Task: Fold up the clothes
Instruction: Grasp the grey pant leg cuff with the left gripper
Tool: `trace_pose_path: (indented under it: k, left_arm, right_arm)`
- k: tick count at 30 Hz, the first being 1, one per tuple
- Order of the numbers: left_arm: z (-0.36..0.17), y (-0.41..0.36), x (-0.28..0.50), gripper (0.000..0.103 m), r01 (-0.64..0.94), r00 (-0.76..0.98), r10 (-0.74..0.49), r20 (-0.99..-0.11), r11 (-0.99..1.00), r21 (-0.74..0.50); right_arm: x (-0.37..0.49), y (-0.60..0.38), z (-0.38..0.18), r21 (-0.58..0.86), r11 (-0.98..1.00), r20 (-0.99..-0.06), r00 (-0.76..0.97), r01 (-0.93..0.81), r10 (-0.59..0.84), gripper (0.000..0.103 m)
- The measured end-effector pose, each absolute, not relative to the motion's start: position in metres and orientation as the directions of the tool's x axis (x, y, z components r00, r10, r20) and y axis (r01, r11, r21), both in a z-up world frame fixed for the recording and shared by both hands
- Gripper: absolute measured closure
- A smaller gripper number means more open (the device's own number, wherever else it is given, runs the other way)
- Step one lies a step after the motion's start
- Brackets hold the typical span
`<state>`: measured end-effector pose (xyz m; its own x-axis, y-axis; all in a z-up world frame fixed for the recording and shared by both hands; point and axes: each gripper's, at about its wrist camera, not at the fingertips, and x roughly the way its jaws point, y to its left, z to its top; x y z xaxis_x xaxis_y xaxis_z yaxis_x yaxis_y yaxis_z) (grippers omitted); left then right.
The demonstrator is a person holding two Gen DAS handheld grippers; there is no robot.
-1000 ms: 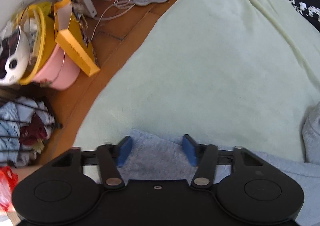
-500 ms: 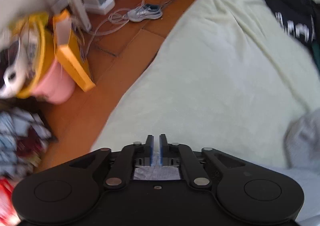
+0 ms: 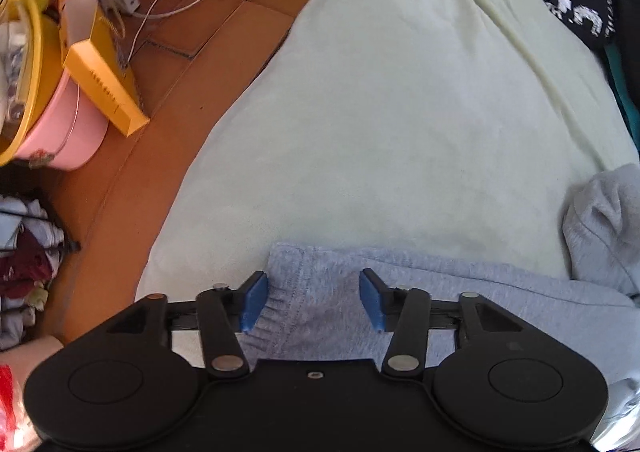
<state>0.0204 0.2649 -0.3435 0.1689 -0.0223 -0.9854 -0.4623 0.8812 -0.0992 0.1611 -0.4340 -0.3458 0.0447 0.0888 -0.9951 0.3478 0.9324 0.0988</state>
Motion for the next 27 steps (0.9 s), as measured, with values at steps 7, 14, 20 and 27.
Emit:
trace_pose_path:
  k: [7,14,20,27]
  left_arm:
    - [-0.312,0.25,0.022,0.088,-0.378,0.258,0.047,-0.965,0.924,-0.056]
    - [-0.276,0.249,0.027,0.088,-0.289,0.337,0.112,-0.935,0.957,0.01]
    - [-0.314,0.258,0.027,0.088,-0.337,0.265,0.134,-0.955,0.941,0.039]
    - [-0.313,0.263,0.02,0.051,-0.42,0.211,0.143,-0.967,0.906,0.042]
  right_arm:
    - [0.168,-0.427,-0.344,0.114,0.927,-0.993,0.055,0.358,0.101,0.03]
    - [0.172,-0.423,-0.346,0.113,0.926,-0.994,0.054,0.359,0.1,0.03]
    - [0.173,-0.423,-0.351,0.1,0.929,-0.995,0.045,0.355,0.09,0.03]
    - [0.166,-0.422,-0.355,0.081,0.946,-0.997,0.028,0.313,0.076,0.025]
